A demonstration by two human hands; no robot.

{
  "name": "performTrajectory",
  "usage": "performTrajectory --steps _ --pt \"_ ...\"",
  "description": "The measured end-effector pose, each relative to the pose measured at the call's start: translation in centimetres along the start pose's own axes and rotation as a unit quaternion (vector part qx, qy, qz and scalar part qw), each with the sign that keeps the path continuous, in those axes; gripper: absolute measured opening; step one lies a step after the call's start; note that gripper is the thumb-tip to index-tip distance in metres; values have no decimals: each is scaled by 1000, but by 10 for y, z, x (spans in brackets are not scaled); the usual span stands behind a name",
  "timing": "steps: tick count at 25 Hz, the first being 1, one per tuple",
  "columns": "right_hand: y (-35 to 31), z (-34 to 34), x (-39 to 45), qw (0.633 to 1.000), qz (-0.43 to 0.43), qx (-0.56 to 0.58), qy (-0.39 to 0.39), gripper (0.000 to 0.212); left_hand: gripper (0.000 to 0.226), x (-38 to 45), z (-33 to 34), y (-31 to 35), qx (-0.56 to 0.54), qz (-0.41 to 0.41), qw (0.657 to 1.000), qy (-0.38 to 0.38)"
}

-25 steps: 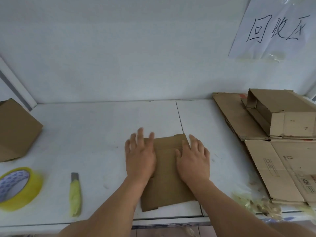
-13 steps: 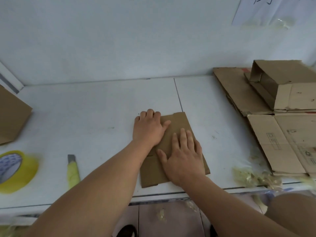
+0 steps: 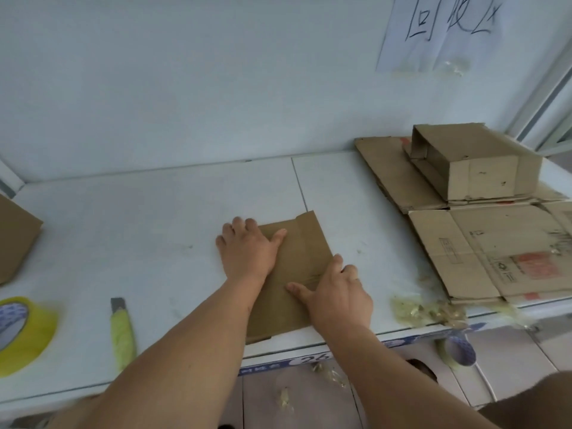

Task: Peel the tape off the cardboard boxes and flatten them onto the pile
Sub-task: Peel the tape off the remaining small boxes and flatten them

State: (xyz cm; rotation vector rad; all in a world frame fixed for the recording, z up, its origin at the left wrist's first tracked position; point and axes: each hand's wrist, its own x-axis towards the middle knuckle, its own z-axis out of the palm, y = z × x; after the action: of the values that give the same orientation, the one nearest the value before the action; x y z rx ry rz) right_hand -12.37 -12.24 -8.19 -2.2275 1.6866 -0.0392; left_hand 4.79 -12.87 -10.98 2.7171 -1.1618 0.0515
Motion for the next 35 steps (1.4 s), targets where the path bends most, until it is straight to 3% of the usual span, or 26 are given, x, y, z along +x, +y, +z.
performTrajectory --steps 3,5,7,10,13,16,20,25,29,35 --pt "12 -12 13 993 19 111 -25 60 89 -7 -9 -1 -58 -30 998 -3" --pt "27 -29 21 980 24 198 -13 52 101 -5 -24 8 -128 -77 988 -25" --pt "38 -48 27 965 17 261 7 47 106 5 -36 24 -238 -153 956 -79" --pt "54 -84 46 954 11 297 37 44 81 17 -53 63 -411 -172 886 -126" --pt "78 -132 78 963 11 255 88 43 54 35 -77 116 -450 -132 880 -76" --pt "115 -181 116 964 16 216 155 37 44 55 -95 188 -482 -83 871 -52" --pt "172 -227 172 961 45 140 236 35 41 81 -92 288 -468 -23 883 -41" --pt "237 -227 236 962 78 102 239 39 48 100 -66 374 -308 11 951 -37" --pt "255 -188 269 971 89 39 218 44 55 112 -20 380 -263 -6 962 -71" --pt "265 -139 285 980 90 62 165 46 65 101 29 369 -174 -4 980 -93"
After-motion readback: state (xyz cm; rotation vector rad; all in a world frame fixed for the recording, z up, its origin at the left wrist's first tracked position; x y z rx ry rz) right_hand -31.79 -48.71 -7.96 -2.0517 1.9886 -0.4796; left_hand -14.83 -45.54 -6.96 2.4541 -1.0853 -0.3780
